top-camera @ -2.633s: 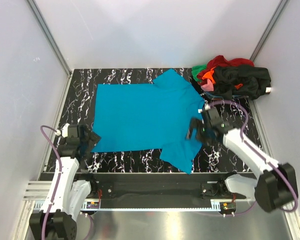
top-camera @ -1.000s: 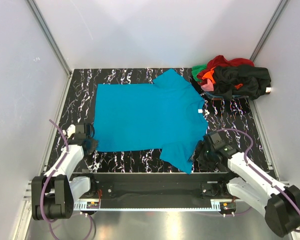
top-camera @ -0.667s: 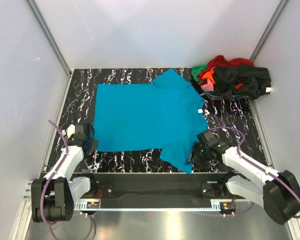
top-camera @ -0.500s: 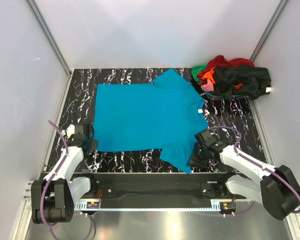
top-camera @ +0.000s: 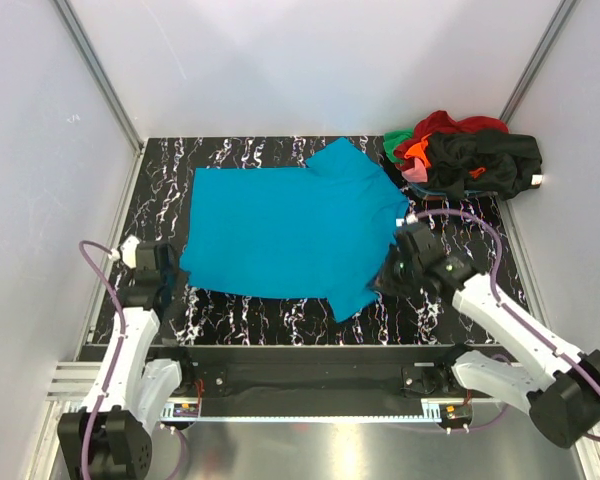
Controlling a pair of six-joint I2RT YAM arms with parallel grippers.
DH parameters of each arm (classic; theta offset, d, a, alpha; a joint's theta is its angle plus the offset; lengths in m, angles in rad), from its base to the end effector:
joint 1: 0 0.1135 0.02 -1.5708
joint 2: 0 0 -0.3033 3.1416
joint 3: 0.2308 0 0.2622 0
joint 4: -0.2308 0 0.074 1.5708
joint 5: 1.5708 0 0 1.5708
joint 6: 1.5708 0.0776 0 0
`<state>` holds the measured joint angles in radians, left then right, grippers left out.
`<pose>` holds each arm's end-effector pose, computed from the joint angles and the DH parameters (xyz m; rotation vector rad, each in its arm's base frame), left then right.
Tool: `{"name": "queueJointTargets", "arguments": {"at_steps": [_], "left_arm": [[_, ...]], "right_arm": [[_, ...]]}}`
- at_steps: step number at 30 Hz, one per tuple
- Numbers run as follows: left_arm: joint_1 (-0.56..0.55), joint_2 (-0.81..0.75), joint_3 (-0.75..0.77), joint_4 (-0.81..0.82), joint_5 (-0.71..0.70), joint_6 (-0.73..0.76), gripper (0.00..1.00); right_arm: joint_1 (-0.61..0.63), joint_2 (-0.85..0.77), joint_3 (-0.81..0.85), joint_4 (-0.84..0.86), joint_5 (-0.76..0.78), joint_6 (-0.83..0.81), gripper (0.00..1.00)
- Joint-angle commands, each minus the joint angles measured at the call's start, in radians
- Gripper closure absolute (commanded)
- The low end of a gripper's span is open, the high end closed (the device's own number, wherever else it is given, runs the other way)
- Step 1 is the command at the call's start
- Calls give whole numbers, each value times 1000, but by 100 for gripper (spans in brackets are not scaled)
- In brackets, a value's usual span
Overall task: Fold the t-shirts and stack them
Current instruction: Fold the tshirt
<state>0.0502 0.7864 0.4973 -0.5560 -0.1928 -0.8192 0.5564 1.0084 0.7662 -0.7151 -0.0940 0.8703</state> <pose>0.1662 0.0232 0.2006 -1.0895 2.1374 -0.1265 0.1724 0.1158 0.2434 0.3772 2.6371 0.6468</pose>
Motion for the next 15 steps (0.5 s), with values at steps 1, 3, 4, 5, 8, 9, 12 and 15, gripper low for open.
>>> {"name": "queueJointTargets", "arguments": {"at_steps": [1,3,4,5,8,9,12,15], "left_arm": [[0,30,102,-18,24,20,100],[2,86,132,-18,33,20,100],[0,105,161,-16,38,20,100],[2,144,174,-16,36,20,100],[2,227,242,-13,24,23,100],[4,250,259,-13,23,31,100],[10,352,357,-10,26,40,100],[20,467,438,4,29,38,100]], "right_arm": [[-7,85,180,-53,89,-79,100],[-19,140,243,-57,118,-117,100],[-39,191,308,-60,120,-132,100],[-50,218,343,-58,117,-160,100],[-117,320,473,-61,97,-209,100],[-134,370,507,-64,97,-220,100],[-193,449,634,-78,63,-260,100],[-240,608,795,-86,75,-300,100]]}}
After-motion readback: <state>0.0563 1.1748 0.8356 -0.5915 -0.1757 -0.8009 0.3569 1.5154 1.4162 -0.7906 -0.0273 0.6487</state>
